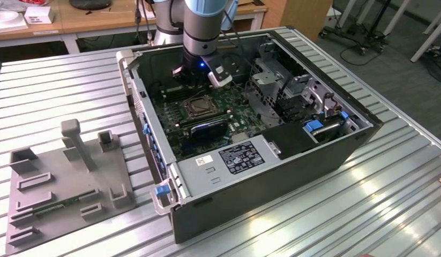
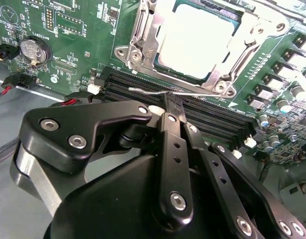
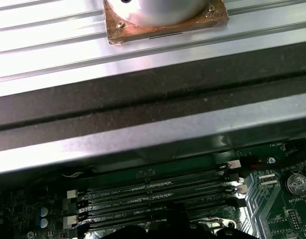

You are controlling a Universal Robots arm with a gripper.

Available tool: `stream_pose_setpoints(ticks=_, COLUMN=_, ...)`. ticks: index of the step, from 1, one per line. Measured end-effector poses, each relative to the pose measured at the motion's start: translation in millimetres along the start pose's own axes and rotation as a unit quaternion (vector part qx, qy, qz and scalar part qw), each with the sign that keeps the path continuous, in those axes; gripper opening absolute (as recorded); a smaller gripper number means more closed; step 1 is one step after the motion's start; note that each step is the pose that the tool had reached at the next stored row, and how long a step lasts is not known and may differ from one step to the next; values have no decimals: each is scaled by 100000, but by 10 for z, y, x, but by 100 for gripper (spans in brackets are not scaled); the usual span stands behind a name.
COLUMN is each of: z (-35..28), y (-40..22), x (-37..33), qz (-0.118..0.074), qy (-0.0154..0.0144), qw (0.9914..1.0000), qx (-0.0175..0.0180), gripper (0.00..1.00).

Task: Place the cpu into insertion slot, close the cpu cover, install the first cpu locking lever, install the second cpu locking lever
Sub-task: 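Install the first cpu locking lever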

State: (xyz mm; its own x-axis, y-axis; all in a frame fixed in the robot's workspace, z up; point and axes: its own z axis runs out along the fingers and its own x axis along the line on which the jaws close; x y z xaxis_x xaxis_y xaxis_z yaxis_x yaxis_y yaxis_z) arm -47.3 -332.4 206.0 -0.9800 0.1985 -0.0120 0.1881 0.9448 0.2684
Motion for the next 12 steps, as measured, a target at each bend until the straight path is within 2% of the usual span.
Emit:
stream_pose_setpoints(ticks=6, z=7, y=5, x=-34, qz=-1, qy=0, qw=100000, qx=5, gripper=10)
stream_pose_setpoints(ticks=12, z=28, y=0, x=-38, qz=3, qy=1, qw=100000, qx=7, gripper=10)
